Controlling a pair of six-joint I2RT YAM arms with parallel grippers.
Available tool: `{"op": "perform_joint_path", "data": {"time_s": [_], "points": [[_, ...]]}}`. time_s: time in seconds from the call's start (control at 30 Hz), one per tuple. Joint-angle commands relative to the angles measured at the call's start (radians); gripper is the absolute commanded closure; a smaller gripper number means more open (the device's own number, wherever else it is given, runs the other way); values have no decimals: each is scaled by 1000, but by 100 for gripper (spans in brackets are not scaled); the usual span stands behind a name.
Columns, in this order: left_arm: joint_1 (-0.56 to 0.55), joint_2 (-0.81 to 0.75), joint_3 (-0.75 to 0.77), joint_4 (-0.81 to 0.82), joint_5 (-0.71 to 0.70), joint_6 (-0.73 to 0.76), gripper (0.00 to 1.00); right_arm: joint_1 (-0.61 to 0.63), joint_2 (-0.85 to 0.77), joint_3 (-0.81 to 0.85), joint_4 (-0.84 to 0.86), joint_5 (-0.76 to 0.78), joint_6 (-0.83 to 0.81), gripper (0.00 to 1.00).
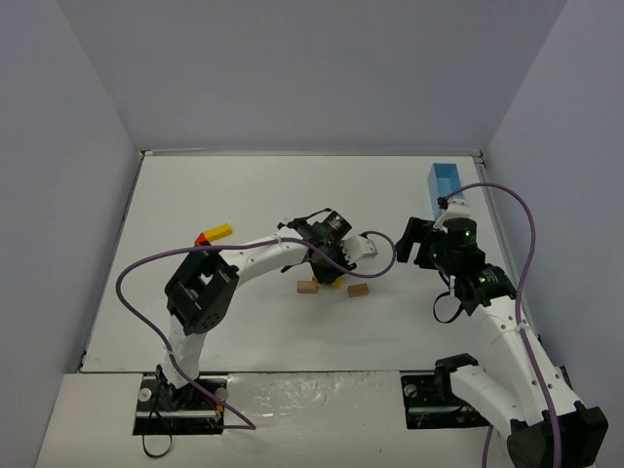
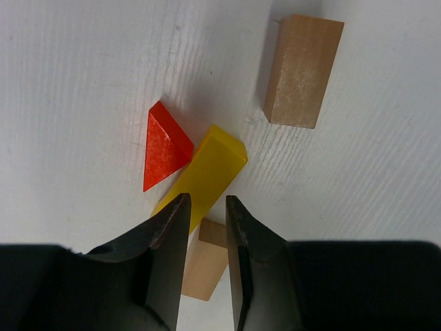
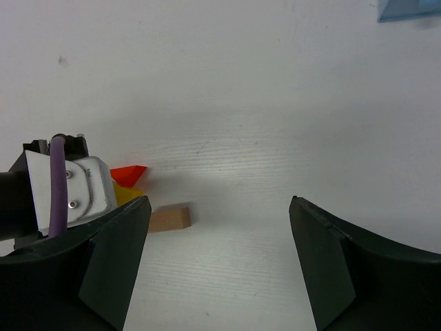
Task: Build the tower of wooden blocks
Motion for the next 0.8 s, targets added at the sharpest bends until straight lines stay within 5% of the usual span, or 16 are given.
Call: {"op": "perform_joint_path", "data": {"time_s": [0.0, 0.37, 0.4, 0.43, 0.77], "points": [[-6, 1, 61, -34, 42, 31, 76, -6, -8, 2, 36, -12, -2, 21], [-3, 40, 87, -55, 21, -1, 75, -8, -21, 7, 31, -15, 3, 21], [-3, 42, 89, -55, 20, -1, 70, -9, -25, 8, 31, -13, 3, 21], [-3, 44, 94, -57, 14, -2, 52, -9, -31, 11, 29, -10, 3, 21], [6, 38, 83, -62, -3, 14, 46, -14, -57, 48, -8, 25, -8, 21]]}}
